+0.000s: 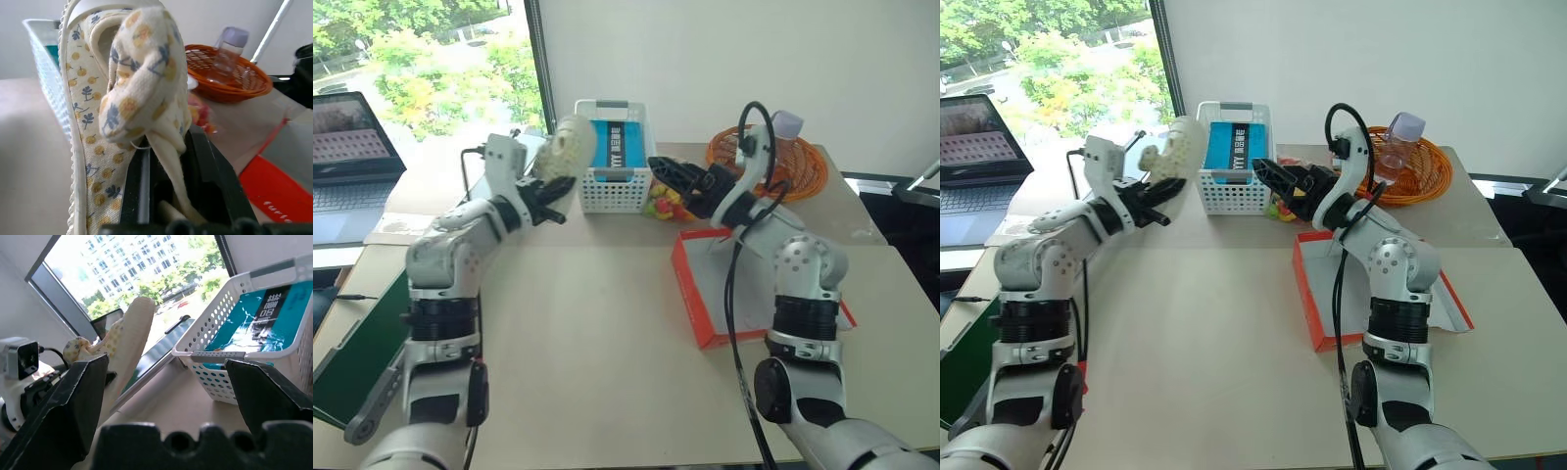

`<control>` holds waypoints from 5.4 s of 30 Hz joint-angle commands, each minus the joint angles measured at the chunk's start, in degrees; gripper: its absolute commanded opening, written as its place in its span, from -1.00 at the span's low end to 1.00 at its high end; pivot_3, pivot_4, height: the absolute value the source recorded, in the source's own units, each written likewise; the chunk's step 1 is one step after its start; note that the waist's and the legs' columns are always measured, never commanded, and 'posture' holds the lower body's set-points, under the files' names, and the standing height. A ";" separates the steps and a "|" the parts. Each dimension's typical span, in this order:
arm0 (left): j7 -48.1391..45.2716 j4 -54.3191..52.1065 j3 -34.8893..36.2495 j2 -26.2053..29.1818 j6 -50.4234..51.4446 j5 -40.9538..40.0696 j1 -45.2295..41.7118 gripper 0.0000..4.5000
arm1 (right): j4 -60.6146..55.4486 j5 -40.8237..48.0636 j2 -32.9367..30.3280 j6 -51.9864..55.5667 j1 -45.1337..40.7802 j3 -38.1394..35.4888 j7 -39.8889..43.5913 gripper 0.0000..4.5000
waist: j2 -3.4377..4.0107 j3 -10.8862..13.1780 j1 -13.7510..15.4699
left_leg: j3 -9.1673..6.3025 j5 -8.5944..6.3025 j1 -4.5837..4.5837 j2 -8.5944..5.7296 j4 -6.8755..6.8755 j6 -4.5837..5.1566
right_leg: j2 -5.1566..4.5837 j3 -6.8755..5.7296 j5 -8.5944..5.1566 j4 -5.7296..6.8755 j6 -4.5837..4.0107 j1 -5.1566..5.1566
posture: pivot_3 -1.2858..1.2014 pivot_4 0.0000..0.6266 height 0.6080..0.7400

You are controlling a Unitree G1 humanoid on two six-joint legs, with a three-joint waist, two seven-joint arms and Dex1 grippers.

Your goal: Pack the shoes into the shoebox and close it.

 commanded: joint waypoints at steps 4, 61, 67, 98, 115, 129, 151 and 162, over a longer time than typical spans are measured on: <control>3.52 -8.87 -0.73 -9.57 4.88 -9.66 -2.64 -0.99 | -5.71 11.05 1.35 5.64 0.31 -8.70 -10.37 1.00 | 0.01 0.00 0.04 | -0.02 0.01 0.00 -0.01 0.00 0.02 | -0.01 0.01 0.00 -0.03 0.00 0.01 | 0.03 -0.52 1.00; -8.69 -14.15 -2.81 6.40 7.46 -16.22 2.44 0.28 | -6.64 32.82 -14.71 7.02 -5.18 -4.75 -26.98 -0.77 | 0.35 0.19 -0.73 | -0.05 0.06 0.04 -0.03 0.01 0.09 | 0.09 0.12 0.01 -0.05 0.02 0.03 | 0.03 -0.52 1.00; -12.01 -15.42 -4.05 10.98 4.41 -15.63 6.10 0.28 | -4.64 32.62 -30.52 18.20 -10.93 -0.65 -20.29 -0.77 | 0.39 0.23 0.19 | -0.03 0.05 0.00 -0.04 -0.08 0.09 | 0.05 0.08 -0.03 -0.20 -0.01 0.03 | 0.03 -0.52 1.00; -4.54 -20.98 -6.88 5.99 -0.29 -13.77 14.25 0.28 | 24.55 -19.77 -43.93 1.53 -1.74 36.32 32.20 -0.77 | 0.37 0.22 0.10 | 0.01 0.06 0.04 -0.06 0.14 0.15 | 0.09 0.17 0.01 -0.28 0.09 0.19 | 0.03 -0.52 1.00; -2.91 -23.55 -7.07 5.51 -0.15 -14.06 16.96 0.28 | 42.13 -39.45 -38.74 -17.88 -10.89 41.78 44.17 -0.77 | 0.38 0.22 0.04 | 0.01 0.06 0.06 -0.08 0.16 0.14 | 0.09 0.16 0.01 -0.25 0.09 0.20 | 0.03 -0.52 1.00; -1.38 -24.86 -6.67 6.03 0.39 -14.51 17.43 0.30 | 52.05 -45.63 -34.84 -24.78 -9.82 39.68 46.40 0.00 | 0.35 0.20 0.41 | -0.09 0.05 0.53 -0.09 0.18 0.13 | 0.06 0.00 0.00 -0.32 0.08 0.78 | 0.03 -0.52 1.00; -0.14 -18.42 -4.37 9.34 -2.58 -9.40 14.64 0.30 | -1.19 -25.96 -36.45 -5.64 -3.57 16.87 49.50 0.99 | 0.35 0.20 -0.02 | -0.02 0.05 0.57 -0.06 0.06 0.12 | 0.06 0.09 -0.02 -0.23 0.03 0.65 | 0.03 -0.52 1.00; 4.88 -14.92 0.83 12.78 -5.09 -2.15 21.37 0.95 | -14.05 -14.18 -26.38 -2.83 3.96 16.22 42.79 1.00 | 0.35 0.20 -0.08 | 0.01 0.05 0.68 -0.02 -0.03 0.11 | 0.03 0.11 -0.03 -0.17 0.00 0.65 | 0.03 -0.52 1.00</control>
